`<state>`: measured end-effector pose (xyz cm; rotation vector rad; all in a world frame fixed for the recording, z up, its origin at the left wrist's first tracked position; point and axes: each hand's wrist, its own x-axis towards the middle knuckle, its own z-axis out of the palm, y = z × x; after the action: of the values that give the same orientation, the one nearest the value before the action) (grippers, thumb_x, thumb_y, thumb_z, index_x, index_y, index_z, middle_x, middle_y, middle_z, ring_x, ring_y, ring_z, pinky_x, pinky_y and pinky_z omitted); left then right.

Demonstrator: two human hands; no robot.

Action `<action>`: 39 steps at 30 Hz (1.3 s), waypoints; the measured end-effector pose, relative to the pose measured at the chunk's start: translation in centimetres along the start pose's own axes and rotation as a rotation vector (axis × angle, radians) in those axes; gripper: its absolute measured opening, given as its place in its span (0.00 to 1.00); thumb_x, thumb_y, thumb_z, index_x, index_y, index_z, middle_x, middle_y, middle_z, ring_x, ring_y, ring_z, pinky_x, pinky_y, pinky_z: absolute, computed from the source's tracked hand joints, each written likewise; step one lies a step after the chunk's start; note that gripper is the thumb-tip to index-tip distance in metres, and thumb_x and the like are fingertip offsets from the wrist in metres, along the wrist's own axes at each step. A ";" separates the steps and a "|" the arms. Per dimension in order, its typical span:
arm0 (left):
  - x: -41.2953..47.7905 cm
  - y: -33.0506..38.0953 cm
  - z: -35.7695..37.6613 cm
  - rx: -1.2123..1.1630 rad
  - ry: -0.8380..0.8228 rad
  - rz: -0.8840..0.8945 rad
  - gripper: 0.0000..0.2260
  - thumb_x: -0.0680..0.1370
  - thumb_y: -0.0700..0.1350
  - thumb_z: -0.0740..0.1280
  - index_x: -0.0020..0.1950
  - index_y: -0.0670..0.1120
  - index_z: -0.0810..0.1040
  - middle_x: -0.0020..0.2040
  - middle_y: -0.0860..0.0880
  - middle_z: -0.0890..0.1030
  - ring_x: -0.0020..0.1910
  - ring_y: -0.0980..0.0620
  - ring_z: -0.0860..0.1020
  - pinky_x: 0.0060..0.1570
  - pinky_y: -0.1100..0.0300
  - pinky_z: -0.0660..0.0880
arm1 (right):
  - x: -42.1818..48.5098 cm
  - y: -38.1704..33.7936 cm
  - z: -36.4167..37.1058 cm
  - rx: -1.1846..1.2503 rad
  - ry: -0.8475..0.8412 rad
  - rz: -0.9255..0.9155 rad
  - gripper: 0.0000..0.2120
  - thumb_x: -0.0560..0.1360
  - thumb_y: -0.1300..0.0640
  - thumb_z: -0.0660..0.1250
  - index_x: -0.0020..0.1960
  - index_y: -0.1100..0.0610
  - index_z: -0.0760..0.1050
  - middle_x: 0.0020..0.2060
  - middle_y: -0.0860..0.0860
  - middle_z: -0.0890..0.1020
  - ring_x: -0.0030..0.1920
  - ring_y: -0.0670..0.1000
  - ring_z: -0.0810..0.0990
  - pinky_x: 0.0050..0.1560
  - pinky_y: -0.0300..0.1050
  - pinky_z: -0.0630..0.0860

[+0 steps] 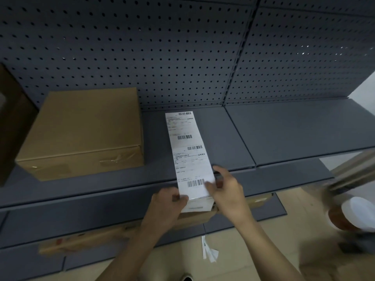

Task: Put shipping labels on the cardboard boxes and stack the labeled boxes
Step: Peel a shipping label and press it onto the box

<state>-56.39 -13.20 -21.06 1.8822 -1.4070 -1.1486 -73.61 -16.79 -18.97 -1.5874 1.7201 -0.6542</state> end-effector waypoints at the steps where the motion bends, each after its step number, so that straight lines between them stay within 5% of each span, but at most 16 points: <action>1: -0.2 0.3 -0.2 -0.045 0.000 0.003 0.10 0.77 0.45 0.68 0.37 0.42 0.78 0.36 0.55 0.82 0.33 0.63 0.78 0.31 0.69 0.71 | 0.1 0.0 -0.2 0.075 0.023 0.010 0.19 0.77 0.60 0.70 0.67 0.52 0.74 0.39 0.38 0.80 0.39 0.38 0.79 0.35 0.25 0.71; 3: -0.5 0.4 -0.6 -0.153 -0.007 -0.002 0.10 0.77 0.44 0.69 0.37 0.42 0.78 0.34 0.52 0.82 0.34 0.61 0.77 0.37 0.63 0.73 | 0.3 -0.4 -0.9 0.280 0.047 0.023 0.17 0.76 0.64 0.71 0.64 0.54 0.76 0.36 0.46 0.82 0.35 0.41 0.82 0.34 0.30 0.74; 6: -1.5 1.3 -1.7 -0.419 -0.046 -0.034 0.08 0.78 0.45 0.69 0.43 0.42 0.83 0.44 0.48 0.86 0.48 0.48 0.84 0.55 0.52 0.79 | 0.4 -1.6 -1.9 0.566 0.035 0.013 0.15 0.76 0.66 0.71 0.59 0.54 0.77 0.36 0.55 0.82 0.35 0.46 0.84 0.36 0.37 0.78; 11: -2.0 3.8 -4.2 -0.837 -0.136 -0.154 0.07 0.80 0.42 0.66 0.50 0.39 0.82 0.49 0.39 0.85 0.48 0.42 0.84 0.54 0.49 0.79 | 0.5 -3.5 -3.0 0.689 -0.018 -0.093 0.11 0.76 0.67 0.70 0.56 0.57 0.80 0.38 0.57 0.83 0.39 0.51 0.83 0.41 0.40 0.80; 17: -0.9 4.7 -6.0 -0.916 -0.245 -0.151 0.06 0.78 0.41 0.67 0.46 0.42 0.83 0.49 0.38 0.85 0.47 0.43 0.83 0.52 0.49 0.79 | 1.2 -4.2 -3.6 0.587 -0.014 -0.171 0.09 0.76 0.65 0.70 0.56 0.56 0.80 0.35 0.47 0.84 0.38 0.46 0.83 0.41 0.38 0.78; 22: 0.0 4.9 -7.0 -0.835 -0.337 -0.121 0.07 0.77 0.42 0.68 0.49 0.39 0.81 0.43 0.41 0.81 0.38 0.50 0.79 0.39 0.60 0.77 | 0.5 -4.7 -4.2 0.067 0.220 -0.383 0.08 0.76 0.53 0.73 0.54 0.46 0.80 0.53 0.43 0.75 0.56 0.43 0.76 0.56 0.37 0.72; 26: 0.5 5.4 -7.0 -0.829 -0.359 -0.100 0.07 0.78 0.40 0.68 0.51 0.37 0.81 0.38 0.44 0.79 0.32 0.52 0.76 0.33 0.62 0.74 | 0.3 -6.0 -3.8 -0.121 -0.007 -0.694 0.08 0.77 0.53 0.71 0.56 0.51 0.81 0.52 0.42 0.77 0.57 0.44 0.76 0.59 0.43 0.74; 29: 0.9 5.6 -7.2 -0.838 -0.363 -0.092 0.06 0.78 0.40 0.68 0.49 0.38 0.82 0.37 0.44 0.79 0.32 0.52 0.76 0.33 0.62 0.74 | 0.7 -6.3 -2.7 -0.204 -0.113 -0.739 0.09 0.77 0.52 0.71 0.57 0.48 0.81 0.53 0.40 0.78 0.58 0.42 0.74 0.59 0.49 0.74; 35: 1.5 5.4 -7.2 -0.865 -0.367 -0.119 0.06 0.78 0.40 0.67 0.47 0.38 0.82 0.36 0.45 0.80 0.32 0.53 0.77 0.35 0.62 0.75 | 1.1 -6.3 -2.6 -0.125 -0.115 -0.693 0.09 0.74 0.57 0.74 0.55 0.52 0.83 0.51 0.42 0.80 0.55 0.43 0.78 0.53 0.27 0.71; 39: 1.8 5.3 -7.1 -0.892 -0.384 -0.136 0.06 0.78 0.40 0.67 0.48 0.38 0.82 0.36 0.44 0.79 0.33 0.53 0.77 0.37 0.62 0.75 | 1.3 -6.2 -2.4 -0.121 -0.126 -0.684 0.08 0.74 0.58 0.75 0.53 0.52 0.84 0.51 0.42 0.80 0.54 0.42 0.78 0.53 0.29 0.72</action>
<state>-52.74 -17.20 -13.83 1.1552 -0.7047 -1.8730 -71.51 -19.07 -12.90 -2.2718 1.1213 -0.7537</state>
